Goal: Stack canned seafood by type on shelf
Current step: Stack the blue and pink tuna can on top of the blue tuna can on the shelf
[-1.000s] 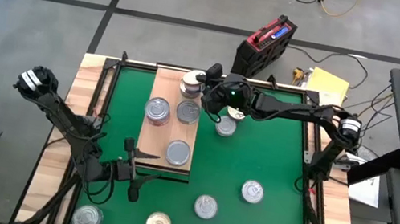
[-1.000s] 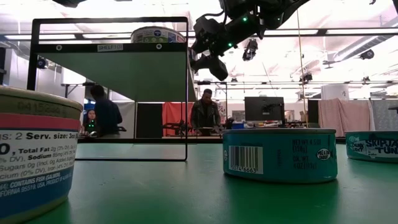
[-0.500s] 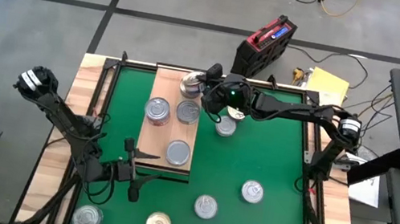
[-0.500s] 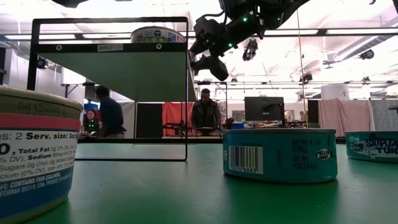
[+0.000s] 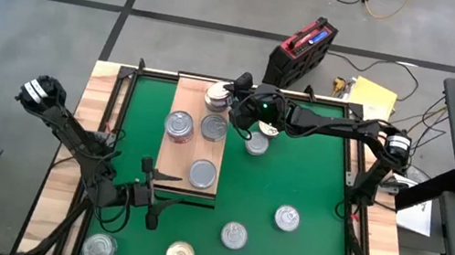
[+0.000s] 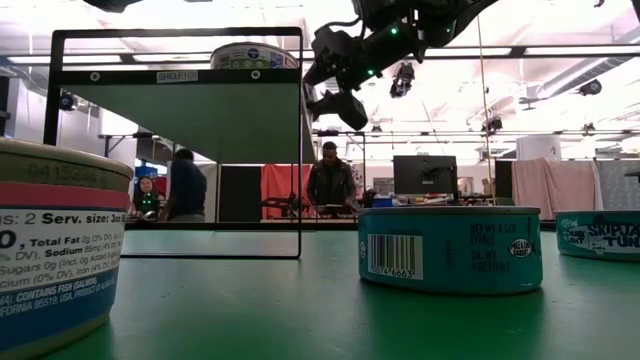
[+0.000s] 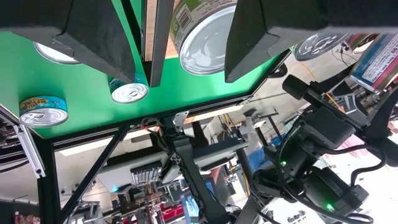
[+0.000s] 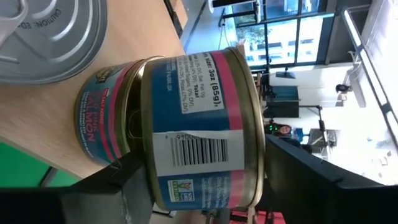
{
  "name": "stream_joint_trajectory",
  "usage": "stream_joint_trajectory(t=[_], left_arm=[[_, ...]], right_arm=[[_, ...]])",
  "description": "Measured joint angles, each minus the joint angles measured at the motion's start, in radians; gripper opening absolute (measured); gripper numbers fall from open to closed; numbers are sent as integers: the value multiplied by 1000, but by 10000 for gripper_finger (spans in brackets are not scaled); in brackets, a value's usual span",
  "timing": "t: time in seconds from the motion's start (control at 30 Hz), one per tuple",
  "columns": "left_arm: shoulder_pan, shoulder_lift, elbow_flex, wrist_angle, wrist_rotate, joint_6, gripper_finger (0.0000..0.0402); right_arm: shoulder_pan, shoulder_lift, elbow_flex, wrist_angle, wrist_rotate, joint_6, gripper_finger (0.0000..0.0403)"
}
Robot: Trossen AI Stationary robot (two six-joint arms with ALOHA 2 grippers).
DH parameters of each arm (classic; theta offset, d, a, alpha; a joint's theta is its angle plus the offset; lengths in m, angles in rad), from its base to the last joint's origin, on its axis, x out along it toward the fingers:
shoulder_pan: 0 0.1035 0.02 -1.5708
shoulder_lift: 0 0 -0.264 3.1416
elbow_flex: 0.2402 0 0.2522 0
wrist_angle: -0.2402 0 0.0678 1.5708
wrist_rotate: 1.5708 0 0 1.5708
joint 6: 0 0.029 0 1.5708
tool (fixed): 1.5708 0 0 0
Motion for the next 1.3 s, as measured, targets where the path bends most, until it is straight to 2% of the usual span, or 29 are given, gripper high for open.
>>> stream_joint_trajectory(t=[0.9, 1.3], left_arm=[[0, 0, 0, 0, 0, 0, 233], [0, 0, 0, 0, 0, 0, 233]], right_arm=[[0, 0, 0, 15, -48, -85, 247], [0, 0, 0, 37, -54, -64, 263]])
